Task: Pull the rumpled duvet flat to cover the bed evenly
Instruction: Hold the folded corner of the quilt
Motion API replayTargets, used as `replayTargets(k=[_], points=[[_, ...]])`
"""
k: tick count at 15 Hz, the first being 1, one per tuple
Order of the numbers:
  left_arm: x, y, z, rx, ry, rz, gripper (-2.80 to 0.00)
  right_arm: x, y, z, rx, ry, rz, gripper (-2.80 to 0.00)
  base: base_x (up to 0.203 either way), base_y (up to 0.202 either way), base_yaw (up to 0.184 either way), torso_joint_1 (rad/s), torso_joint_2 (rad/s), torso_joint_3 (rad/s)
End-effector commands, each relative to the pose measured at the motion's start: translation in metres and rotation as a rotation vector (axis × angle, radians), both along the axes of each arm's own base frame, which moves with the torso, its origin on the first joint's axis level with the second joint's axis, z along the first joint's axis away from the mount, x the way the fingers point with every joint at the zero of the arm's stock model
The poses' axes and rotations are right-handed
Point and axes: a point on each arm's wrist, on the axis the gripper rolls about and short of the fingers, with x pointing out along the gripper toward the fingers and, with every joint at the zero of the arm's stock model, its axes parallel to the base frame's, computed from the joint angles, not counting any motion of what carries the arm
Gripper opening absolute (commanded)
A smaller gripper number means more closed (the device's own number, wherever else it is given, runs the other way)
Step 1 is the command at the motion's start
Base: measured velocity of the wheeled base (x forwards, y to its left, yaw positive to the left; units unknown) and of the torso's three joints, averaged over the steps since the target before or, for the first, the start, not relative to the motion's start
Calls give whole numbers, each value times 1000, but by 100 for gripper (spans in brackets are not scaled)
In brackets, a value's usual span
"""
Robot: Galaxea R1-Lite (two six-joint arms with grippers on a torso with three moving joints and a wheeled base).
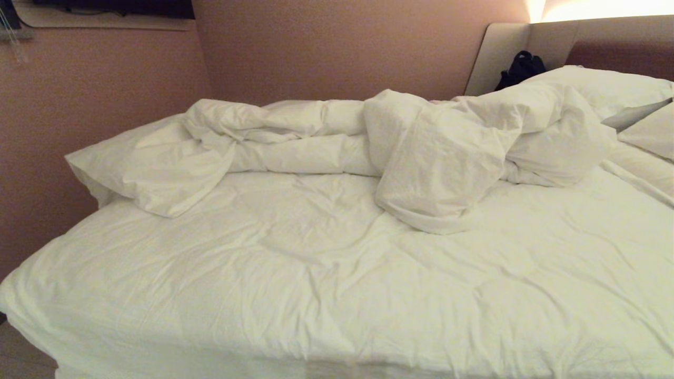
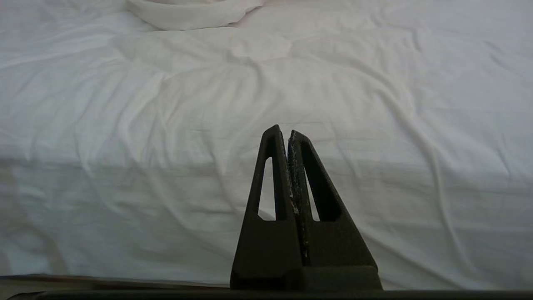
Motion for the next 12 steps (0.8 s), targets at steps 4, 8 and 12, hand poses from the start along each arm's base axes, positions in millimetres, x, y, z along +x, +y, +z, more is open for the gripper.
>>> replayTargets(k=[4,8,12], points=[[0,0,0,-1,0,0,-280,0,0,0,3,-2,0,-280,0,0,0,0,0,0],[0,0,0,-1,0,0,-280,0,0,0,1,-3,0,-280,0,0,0,0,0,0],[0,0,0,-1,0,1,-280,-1,0,5,-8,-13,-5,-280,0,0,0,0,0,0]])
